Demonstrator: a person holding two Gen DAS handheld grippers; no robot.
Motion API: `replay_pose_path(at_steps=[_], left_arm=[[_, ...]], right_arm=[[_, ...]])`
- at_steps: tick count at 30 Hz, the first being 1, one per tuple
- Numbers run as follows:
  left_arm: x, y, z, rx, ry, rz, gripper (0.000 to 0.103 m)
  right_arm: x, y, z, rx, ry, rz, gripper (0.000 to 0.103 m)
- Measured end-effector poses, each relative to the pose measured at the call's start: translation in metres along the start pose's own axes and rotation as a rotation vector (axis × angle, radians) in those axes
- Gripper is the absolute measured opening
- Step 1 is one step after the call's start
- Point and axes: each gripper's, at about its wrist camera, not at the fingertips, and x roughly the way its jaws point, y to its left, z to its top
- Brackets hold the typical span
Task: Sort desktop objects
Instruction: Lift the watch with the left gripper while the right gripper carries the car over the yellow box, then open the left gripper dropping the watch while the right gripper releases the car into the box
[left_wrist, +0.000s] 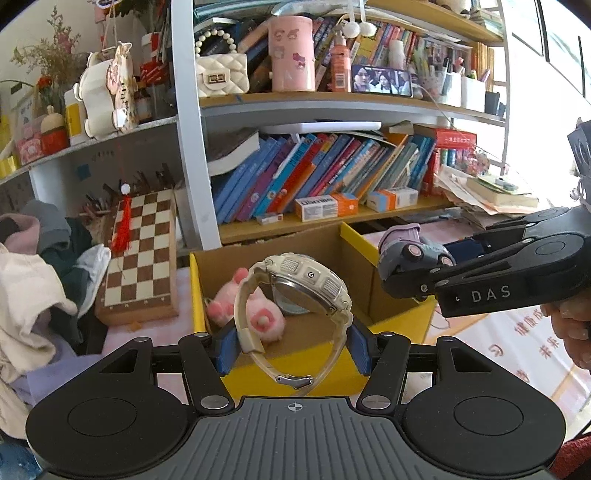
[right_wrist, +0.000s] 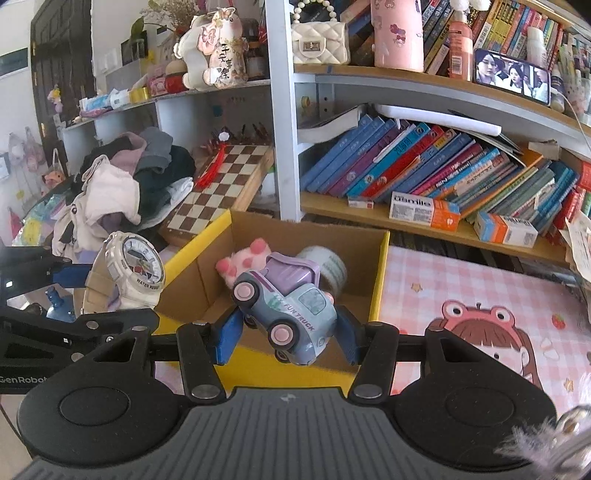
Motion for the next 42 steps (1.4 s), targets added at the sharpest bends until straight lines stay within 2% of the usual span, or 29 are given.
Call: replay_pose_path(at_steps=[12,16,23,30,37,42], left_arm=[[0.047,0.004,0.02,0.01,0.046,0.021,0.058],[0.063,0.009,0.028,0.021,0.065,0.035,0.058],[0.099,0.015,0.029,0.01,0.165,0.021,0.058],[0.13,0.009,0.025,0.058,0.271,0.0,0.058],[0.149,0.005,0.022,0.097,0.365,-0.025,0.058],[0.154,0.007,0.02,0.07,0.395,-0.038,0.058]], right_arm=[[0.053,-0.025,0.022,-0.083,0.062,0.025,0.051],[0.074,-0.025,0.025,-0.158,0.097,0.043,0.051],[0.111,-0.024,0.03,-0.291,0.159,0.074,0.051],[0.143,-0.021,0.032,-0.436,0.214,0.089,0.052],[0.168,-0.02,0.032,-0.546,0.316,0.119,0.052],[0.187,-0.017,0.024,-0.617,0.401,0.117,0.052]])
